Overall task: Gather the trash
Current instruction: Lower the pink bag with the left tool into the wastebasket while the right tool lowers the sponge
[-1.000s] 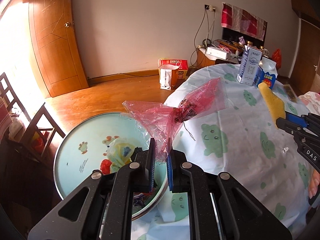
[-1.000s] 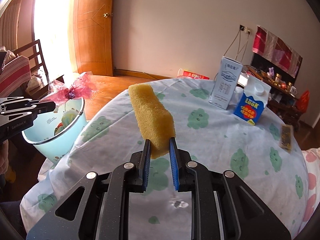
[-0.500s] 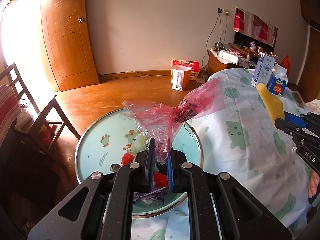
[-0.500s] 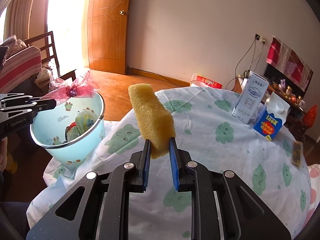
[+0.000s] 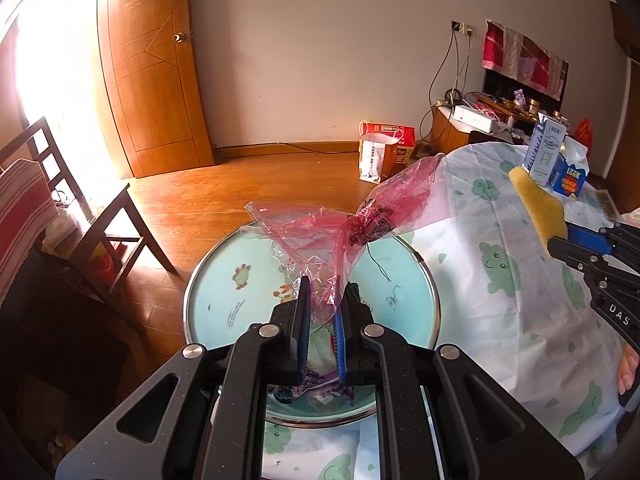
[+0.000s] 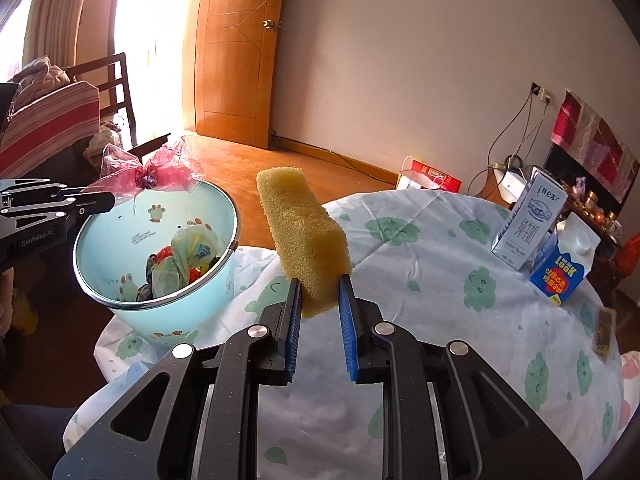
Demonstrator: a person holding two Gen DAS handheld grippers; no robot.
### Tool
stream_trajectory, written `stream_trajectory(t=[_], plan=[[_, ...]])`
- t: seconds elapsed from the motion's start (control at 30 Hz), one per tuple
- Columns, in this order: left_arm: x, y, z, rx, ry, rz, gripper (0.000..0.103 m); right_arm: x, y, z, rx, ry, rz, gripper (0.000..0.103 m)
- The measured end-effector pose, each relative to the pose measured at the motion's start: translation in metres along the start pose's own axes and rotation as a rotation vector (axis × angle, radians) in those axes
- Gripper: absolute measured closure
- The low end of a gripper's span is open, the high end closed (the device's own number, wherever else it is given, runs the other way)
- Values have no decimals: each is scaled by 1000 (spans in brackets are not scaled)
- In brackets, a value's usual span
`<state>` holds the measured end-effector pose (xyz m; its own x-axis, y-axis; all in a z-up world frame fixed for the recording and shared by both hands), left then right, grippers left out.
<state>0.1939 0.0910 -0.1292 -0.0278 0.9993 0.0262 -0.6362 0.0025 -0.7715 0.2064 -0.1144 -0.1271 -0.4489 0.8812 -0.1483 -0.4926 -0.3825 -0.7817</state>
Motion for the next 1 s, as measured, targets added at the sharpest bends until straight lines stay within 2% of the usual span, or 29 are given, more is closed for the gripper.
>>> stream_trajectory(t=[1.0], plan=[[42, 8, 8, -2, -68, 60, 93, 48, -21, -18, 1, -51, 86, 84]])
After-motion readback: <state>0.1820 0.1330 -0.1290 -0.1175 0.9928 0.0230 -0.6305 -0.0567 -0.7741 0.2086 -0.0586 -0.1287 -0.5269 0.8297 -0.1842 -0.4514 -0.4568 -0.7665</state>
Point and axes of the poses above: each gripper's, at about its wrist camera, not at the fingertips, and z roughly against the way its jaws point, x to its left, y to its underside, the point moved 3 cm from there along -z, roughly the way its jaws point, and after that the axes turned 2 degrees about -x, right-handed, at the moved point
